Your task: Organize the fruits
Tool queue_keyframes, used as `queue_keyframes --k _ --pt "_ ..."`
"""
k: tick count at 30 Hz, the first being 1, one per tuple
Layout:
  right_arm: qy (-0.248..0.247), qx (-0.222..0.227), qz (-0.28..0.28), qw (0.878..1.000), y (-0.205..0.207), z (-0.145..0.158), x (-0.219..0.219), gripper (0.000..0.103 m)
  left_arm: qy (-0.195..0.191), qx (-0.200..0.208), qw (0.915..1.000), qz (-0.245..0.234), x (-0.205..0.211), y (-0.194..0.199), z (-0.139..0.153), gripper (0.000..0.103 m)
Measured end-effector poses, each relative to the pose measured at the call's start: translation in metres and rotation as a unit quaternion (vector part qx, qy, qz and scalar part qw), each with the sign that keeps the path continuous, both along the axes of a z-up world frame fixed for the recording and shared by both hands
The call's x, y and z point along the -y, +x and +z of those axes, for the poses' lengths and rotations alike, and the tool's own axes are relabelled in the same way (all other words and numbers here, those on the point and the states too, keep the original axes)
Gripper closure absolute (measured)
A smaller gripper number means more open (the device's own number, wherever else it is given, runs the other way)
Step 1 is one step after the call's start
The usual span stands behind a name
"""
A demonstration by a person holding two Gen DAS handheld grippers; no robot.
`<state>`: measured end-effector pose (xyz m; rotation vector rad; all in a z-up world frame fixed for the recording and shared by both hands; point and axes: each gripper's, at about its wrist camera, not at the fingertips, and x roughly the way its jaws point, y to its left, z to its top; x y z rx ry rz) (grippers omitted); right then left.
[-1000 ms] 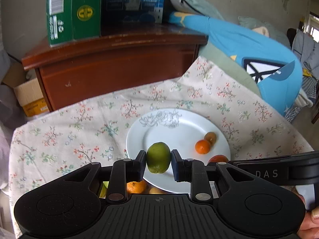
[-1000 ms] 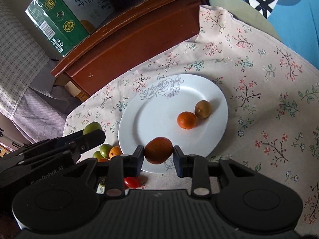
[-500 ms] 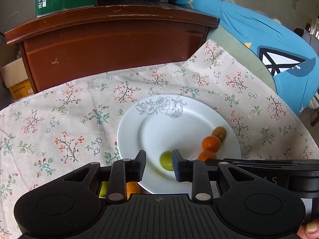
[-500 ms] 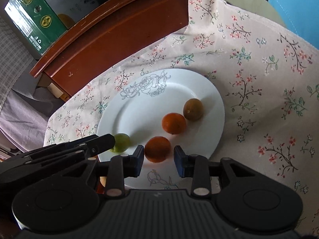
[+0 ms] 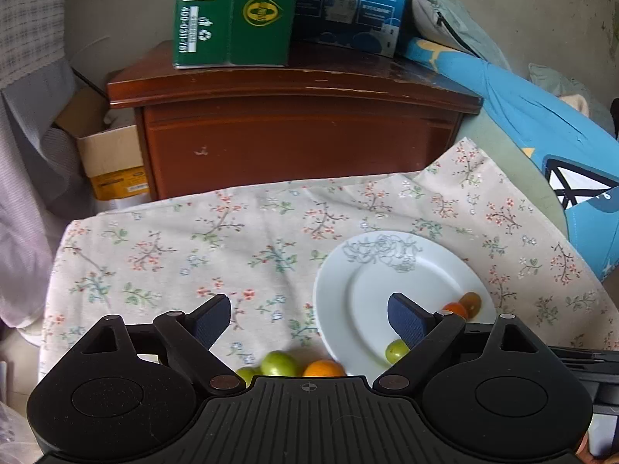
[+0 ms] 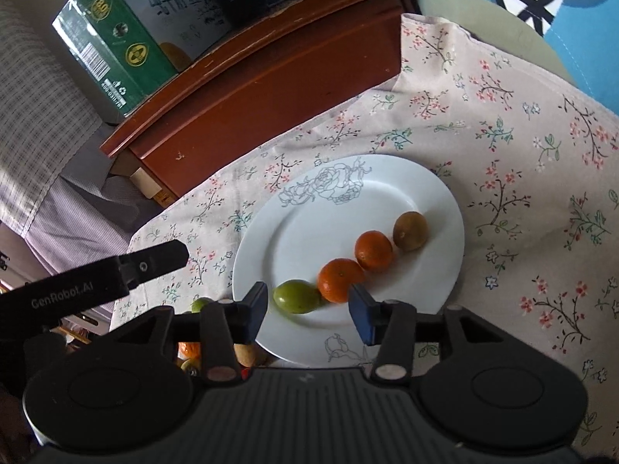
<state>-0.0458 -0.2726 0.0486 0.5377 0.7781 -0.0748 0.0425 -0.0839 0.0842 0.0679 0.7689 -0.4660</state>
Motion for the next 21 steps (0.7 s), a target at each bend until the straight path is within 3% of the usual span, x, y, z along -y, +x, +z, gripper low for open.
queue_keyframes --k 3,8,12,21 --pt "-0.017 -0.001 0.014 1.000 0.000 0.002 -0.007 0.050 0.011 0.002 0.9999 0.006 -0.005 -0.001 0.000 0.013" --pt "-0.017 -0.009 0.027 0.999 0.000 0.001 -0.014 0.049 0.030 -0.006 0.9995 0.007 -0.013 -0.003 -0.004 0.013" --pt "-0.012 -0.006 0.032 0.999 -0.005 0.002 -0.018 0.049 0.030 -0.013 0.9993 0.016 -0.022 -0.004 -0.005 0.013" --pt "-0.057 0.010 0.081 0.995 -0.016 0.006 -0.044 0.049 0.026 -0.038 0.9984 0.034 -0.053 -0.005 -0.012 0.013"
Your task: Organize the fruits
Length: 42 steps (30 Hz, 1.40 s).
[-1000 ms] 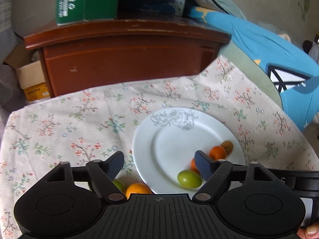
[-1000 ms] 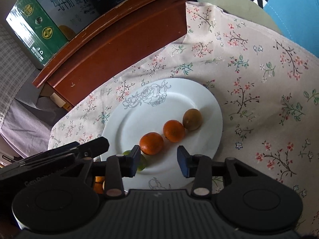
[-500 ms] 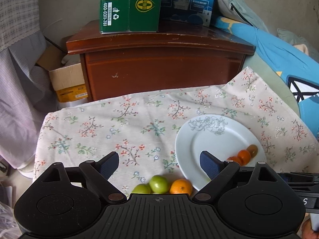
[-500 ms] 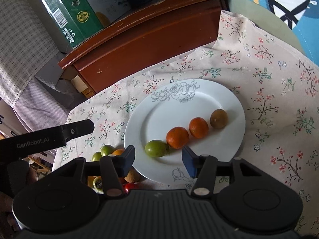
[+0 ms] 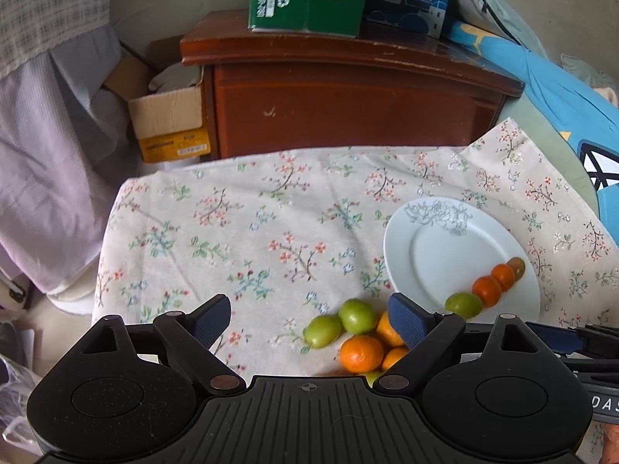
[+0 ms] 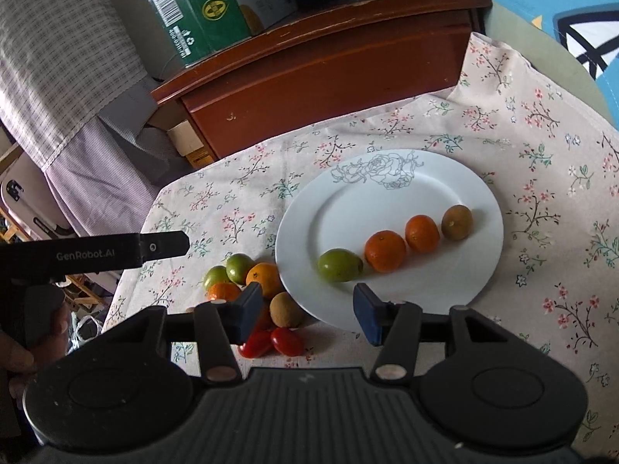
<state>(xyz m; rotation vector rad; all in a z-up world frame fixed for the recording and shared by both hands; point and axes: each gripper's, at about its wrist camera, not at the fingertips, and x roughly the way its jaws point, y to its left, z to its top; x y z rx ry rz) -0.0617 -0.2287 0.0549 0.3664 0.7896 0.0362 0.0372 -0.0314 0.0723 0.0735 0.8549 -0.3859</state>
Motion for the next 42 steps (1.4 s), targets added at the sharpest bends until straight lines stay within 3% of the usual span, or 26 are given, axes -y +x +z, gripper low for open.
queue_keyframes --k 6,18,29,42 --pt "-0.012 -0.009 0.035 0.999 -0.005 -0.010 -0.013 0.050 0.018 -0.006 0.9995 -0.025 -0.010 -0.009 -0.016 0.013" --pt "0.010 -0.036 0.043 0.998 0.001 -0.032 -0.014 0.060 0.073 0.011 0.9914 -0.108 -0.009 -0.027 -0.044 0.015" --pt "-0.005 -0.036 0.060 0.998 0.008 -0.036 -0.020 0.060 0.060 0.013 0.9885 -0.138 -0.009 -0.027 -0.052 0.022" --pt "-0.049 -0.032 0.088 0.994 0.008 -0.038 -0.032 0.060 0.051 0.007 0.9887 -0.141 -0.015 -0.020 -0.056 0.032"
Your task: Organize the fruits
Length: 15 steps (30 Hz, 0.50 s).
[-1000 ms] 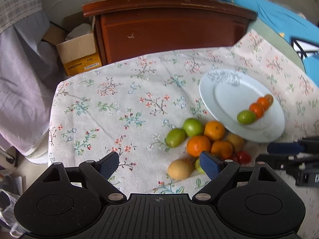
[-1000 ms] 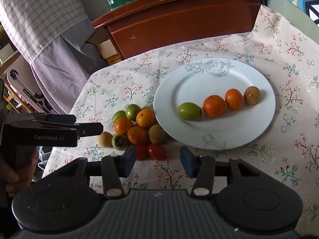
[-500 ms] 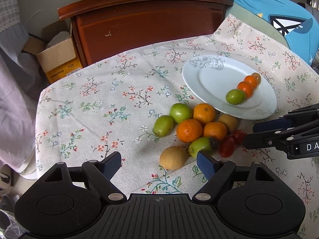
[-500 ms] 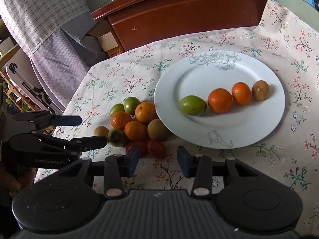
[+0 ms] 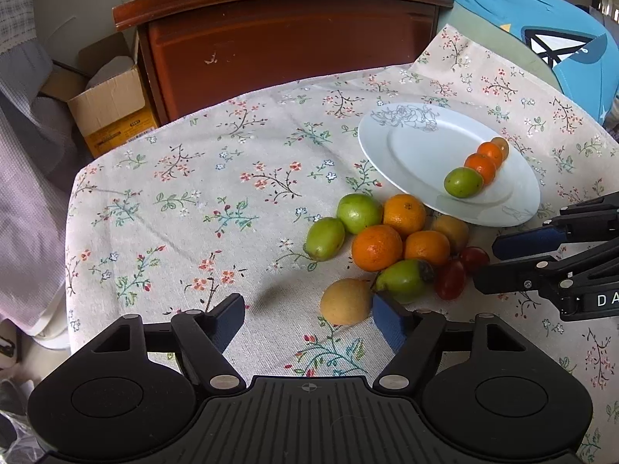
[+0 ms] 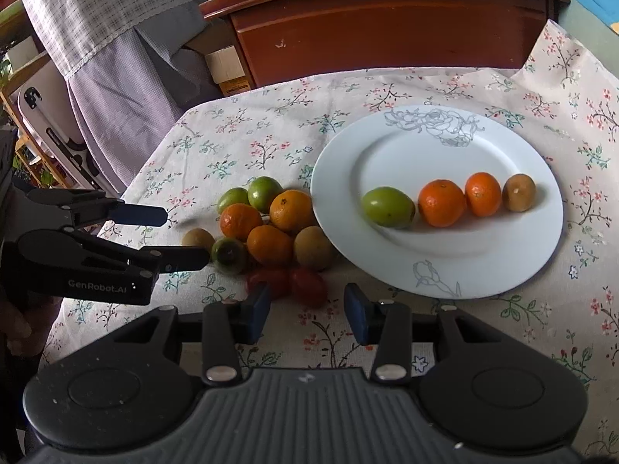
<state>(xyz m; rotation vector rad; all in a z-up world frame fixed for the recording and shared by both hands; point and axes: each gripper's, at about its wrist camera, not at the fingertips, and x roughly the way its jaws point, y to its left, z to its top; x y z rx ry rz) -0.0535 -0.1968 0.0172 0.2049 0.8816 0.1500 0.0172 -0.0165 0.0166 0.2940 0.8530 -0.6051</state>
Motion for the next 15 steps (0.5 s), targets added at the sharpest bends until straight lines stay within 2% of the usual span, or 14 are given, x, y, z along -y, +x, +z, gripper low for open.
queue_keyframes --k 6,15 --pt "-0.005 -0.001 0.007 1.000 0.0013 -0.0012 -0.0011 0.064 0.003 -0.008 0.9998 -0.017 0.0042 -0.0015 -0.0044 0.040" --pt "-0.021 0.001 0.019 1.000 0.0025 -0.0053 -0.0046 0.068 -0.002 -0.009 0.9997 -0.025 0.0062 0.0019 -0.0068 0.042"
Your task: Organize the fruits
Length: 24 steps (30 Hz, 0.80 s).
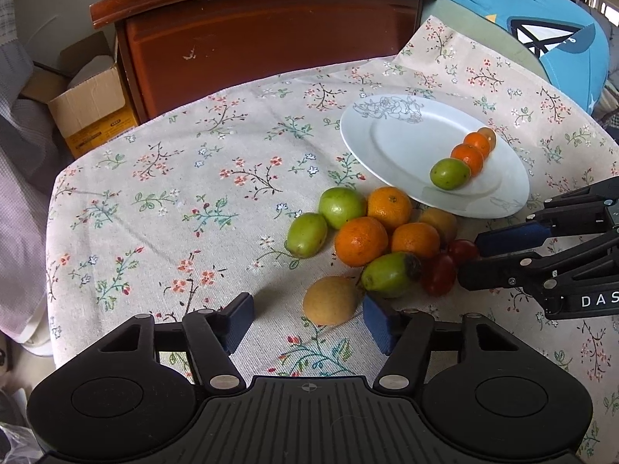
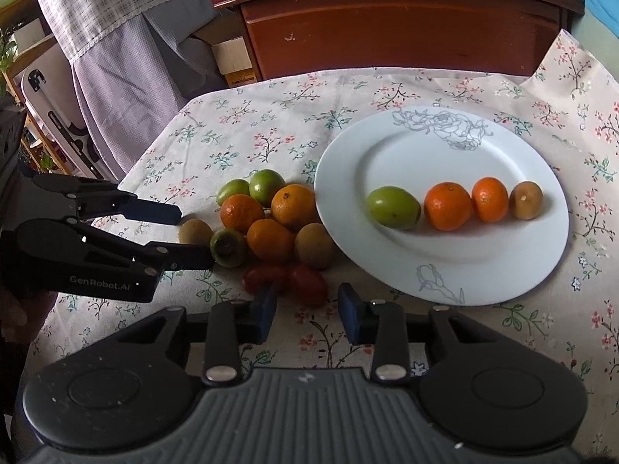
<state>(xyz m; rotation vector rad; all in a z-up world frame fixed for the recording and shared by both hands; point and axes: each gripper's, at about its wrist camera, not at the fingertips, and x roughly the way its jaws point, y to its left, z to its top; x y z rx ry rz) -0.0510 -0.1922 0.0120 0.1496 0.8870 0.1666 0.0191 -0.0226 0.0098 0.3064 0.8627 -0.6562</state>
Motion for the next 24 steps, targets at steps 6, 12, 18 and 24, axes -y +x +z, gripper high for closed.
queue_keyframes --k 6,12,18,24 --pt "-0.006 0.007 0.008 1.000 0.0006 -0.0011 -0.0017 0.068 -0.004 0.005 0.9998 -0.020 0.0016 0.0003 0.0003 0.056" --pt "-0.014 0.013 0.024 1.000 0.0004 -0.0012 -0.0047 0.081 -0.011 -0.001 0.9998 -0.017 0.0000 0.0011 0.0017 0.066" --pt "-0.014 0.012 0.025 1.000 -0.0005 0.0030 -0.0069 0.081 -0.010 -0.006 0.9997 -0.022 0.0016 -0.0030 0.0021 0.075" --pt "-0.017 0.007 0.018 1.000 -0.0015 0.0049 -0.0065 0.081 -0.010 -0.004 0.9999 -0.013 0.0023 -0.0039 0.0024 0.075"
